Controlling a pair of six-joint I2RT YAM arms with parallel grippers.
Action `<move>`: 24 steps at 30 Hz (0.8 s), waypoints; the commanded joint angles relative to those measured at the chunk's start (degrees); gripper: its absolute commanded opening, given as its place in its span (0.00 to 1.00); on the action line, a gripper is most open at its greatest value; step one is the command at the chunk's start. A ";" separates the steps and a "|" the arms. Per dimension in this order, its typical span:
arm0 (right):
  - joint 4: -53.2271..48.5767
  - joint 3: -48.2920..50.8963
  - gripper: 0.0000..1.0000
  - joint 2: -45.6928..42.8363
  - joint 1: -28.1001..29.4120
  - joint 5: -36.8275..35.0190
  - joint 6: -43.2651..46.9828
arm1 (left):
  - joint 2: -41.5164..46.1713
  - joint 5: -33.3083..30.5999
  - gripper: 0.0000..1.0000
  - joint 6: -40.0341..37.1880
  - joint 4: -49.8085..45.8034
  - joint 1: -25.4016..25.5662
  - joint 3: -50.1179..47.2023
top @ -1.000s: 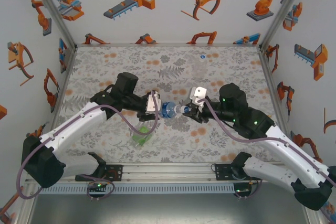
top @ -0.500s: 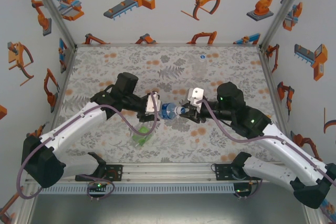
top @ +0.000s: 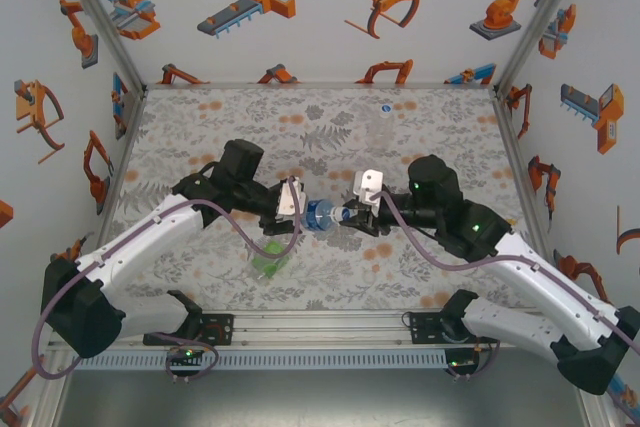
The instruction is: Screw on the bottle caps
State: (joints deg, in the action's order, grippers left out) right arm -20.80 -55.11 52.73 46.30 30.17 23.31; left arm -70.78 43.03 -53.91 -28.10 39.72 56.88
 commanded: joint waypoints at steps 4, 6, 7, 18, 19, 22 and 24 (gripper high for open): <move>-3.11 -1.20 0.20 2.01 0.17 4.93 5.51 | 0.68 3.99 0.00 -1.94 0.35 0.30 0.73; -3.28 -1.40 0.20 2.62 0.18 5.37 7.33 | 0.56 4.33 0.00 -2.07 -0.03 0.29 0.99; -3.41 -1.61 0.20 2.98 0.19 5.58 8.22 | 0.40 4.46 0.00 -2.08 -0.33 0.32 1.02; -3.00 -2.62 0.16 5.88 0.27 5.19 15.35 | -1.11 4.92 0.00 -2.12 -1.71 0.34 2.17; -2.64 -2.32 0.15 5.89 0.26 4.63 14.36 | -0.95 4.67 0.00 -1.69 -1.45 0.21 2.11; -0.29 -0.46 0.12 5.41 0.28 2.34 8.21 | -0.59 4.10 0.00 -0.23 0.18 -0.28 1.83; 3.04 1.81 0.10 4.38 0.26 0.95 2.48 | -0.25 4.22 0.00 0.83 1.54 -0.91 1.38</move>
State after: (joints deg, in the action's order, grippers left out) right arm -22.81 -56.14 57.19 46.26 32.64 32.80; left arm -72.10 41.80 -54.39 -31.75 38.92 56.86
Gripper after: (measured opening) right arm 0.343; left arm 0.568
